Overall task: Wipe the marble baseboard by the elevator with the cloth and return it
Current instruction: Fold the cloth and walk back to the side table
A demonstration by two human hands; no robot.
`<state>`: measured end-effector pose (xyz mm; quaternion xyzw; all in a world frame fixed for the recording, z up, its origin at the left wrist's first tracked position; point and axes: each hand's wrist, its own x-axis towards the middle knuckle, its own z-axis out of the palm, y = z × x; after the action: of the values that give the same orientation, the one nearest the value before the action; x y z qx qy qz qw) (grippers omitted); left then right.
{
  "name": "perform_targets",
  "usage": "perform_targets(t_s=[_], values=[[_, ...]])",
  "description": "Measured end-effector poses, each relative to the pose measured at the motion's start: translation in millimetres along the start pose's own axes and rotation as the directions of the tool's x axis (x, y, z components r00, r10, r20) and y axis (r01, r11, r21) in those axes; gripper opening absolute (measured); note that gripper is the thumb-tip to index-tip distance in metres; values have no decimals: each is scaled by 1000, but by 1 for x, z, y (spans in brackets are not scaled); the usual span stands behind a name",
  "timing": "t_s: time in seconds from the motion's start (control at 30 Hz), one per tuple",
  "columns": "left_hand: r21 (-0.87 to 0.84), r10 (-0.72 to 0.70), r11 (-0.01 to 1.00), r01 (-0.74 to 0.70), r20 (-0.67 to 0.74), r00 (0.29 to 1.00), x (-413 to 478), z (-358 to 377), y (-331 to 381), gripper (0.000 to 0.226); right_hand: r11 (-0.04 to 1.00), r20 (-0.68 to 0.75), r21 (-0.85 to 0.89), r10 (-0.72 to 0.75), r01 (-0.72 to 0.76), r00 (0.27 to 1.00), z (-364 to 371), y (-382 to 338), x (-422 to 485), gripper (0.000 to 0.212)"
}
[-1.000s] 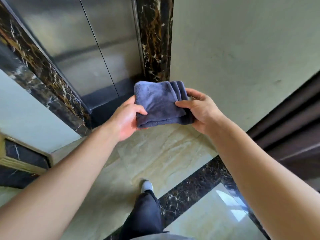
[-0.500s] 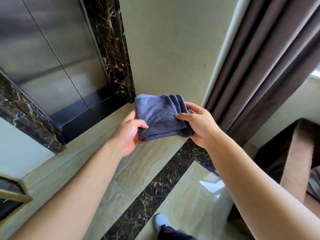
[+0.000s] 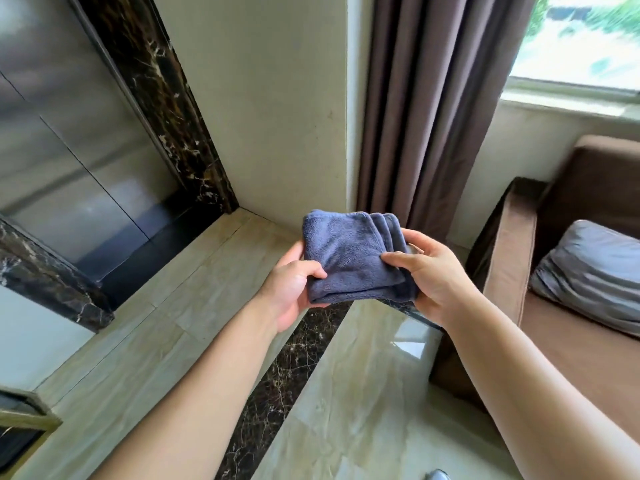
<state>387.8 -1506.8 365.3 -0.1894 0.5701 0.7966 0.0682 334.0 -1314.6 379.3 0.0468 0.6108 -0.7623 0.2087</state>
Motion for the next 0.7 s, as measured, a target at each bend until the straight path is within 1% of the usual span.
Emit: perform_targets(t_s=[0.13, 0.27, 0.3, 0.33, 0.37, 0.43, 0.53, 0.57, 0.63, 0.67, 0.7], values=[[59, -23, 998, 18, 87, 996, 2, 104, -28, 58, 999, -88, 38, -32, 35, 996, -106, -12, -32, 39], [99, -60, 994, 41, 193, 979, 7, 243, -73, 66, 995, -229, 37, -81, 92, 970, -242, -30, -73, 40], [96, -83, 994, 61, 242, 967, 8, 275, -87, 68, 994, -265, 32, -89, 101, 960, -275, -34, -84, 39], [105, -115, 991, 87, 303, 946, 9, 323, -105, 69, 993, -324, 23, -104, 117, 940, -321, -42, -104, 39], [112, -143, 987, 111, 330, 933, 8, 345, -114, 70, 991, -353, 22, -115, 131, 929, -344, -45, -112, 38], [186, -195, 975, 124, 436, 879, 5, 420, -144, 70, 991, -481, -4, -121, 136, 868, -413, -51, -150, 38], [246, -292, 951, 186, 519, 803, -2, 513, -183, 73, 989, -624, 5, -115, 151, 773, -493, -52, -201, 34], [256, -317, 945, 206, 544, 777, -5, 539, -193, 73, 988, -662, 3, -116, 157, 740, -516, -50, -215, 34], [310, -372, 924, 222, 608, 702, -14, 595, -219, 74, 986, -750, 6, -107, 170, 652, -563, -46, -245, 36], [328, -385, 919, 219, 625, 680, -15, 610, -226, 74, 983, -771, 26, -97, 183, 629, -575, -45, -252, 37], [353, -408, 909, 221, 649, 643, -19, 636, -238, 75, 978, -801, 53, -79, 202, 593, -596, -42, -266, 38]])
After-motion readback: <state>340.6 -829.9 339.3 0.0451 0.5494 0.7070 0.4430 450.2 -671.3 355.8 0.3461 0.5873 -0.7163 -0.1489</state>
